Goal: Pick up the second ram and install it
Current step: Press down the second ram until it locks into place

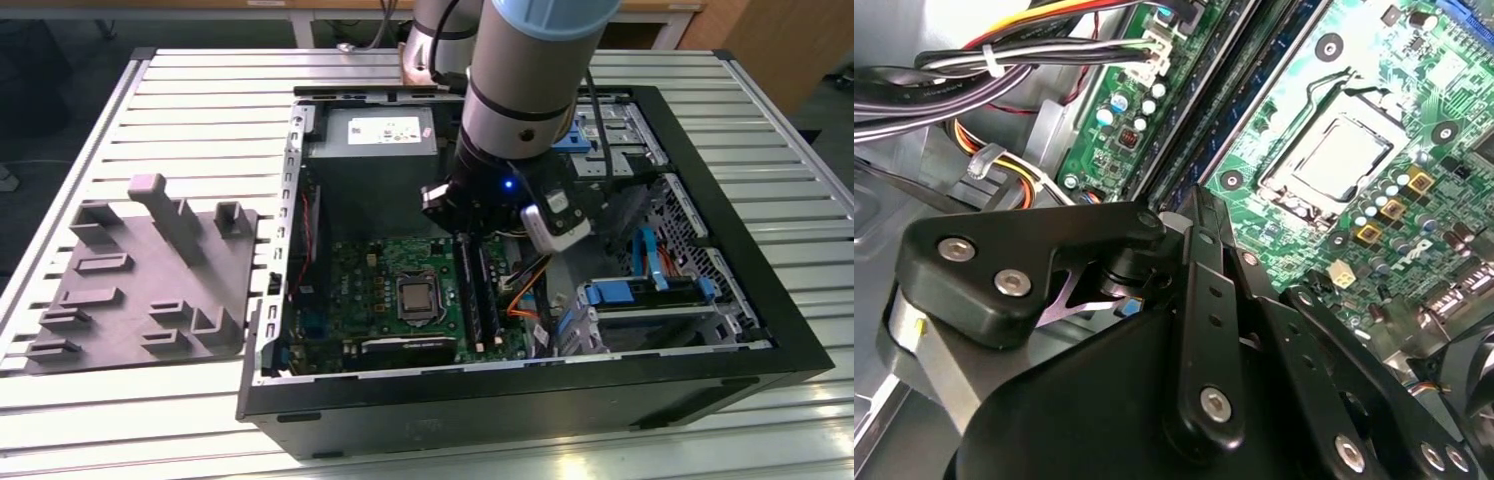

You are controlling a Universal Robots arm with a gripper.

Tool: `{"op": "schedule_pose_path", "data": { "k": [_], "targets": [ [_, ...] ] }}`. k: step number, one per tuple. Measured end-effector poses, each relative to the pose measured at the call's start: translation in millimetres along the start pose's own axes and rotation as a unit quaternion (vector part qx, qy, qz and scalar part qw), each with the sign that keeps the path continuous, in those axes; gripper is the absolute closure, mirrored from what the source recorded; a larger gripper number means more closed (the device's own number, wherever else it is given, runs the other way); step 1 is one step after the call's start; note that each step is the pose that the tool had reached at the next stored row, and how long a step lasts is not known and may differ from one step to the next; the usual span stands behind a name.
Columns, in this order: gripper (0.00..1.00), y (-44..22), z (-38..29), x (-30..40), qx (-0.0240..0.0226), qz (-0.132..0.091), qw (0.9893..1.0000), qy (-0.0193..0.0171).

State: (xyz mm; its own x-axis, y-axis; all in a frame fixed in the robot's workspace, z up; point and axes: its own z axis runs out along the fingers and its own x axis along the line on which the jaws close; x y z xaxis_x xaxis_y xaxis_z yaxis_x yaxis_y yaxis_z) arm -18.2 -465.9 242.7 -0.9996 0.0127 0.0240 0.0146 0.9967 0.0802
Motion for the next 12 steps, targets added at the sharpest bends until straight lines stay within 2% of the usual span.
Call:
{"op": "schedule_pose_path", "data": {
  "k": [12],
  "targets": [
    [0.89, 3.2, 0.3, 0.0, 0.0000, 0.000, 1.0000, 0.0000]
  ]
}}
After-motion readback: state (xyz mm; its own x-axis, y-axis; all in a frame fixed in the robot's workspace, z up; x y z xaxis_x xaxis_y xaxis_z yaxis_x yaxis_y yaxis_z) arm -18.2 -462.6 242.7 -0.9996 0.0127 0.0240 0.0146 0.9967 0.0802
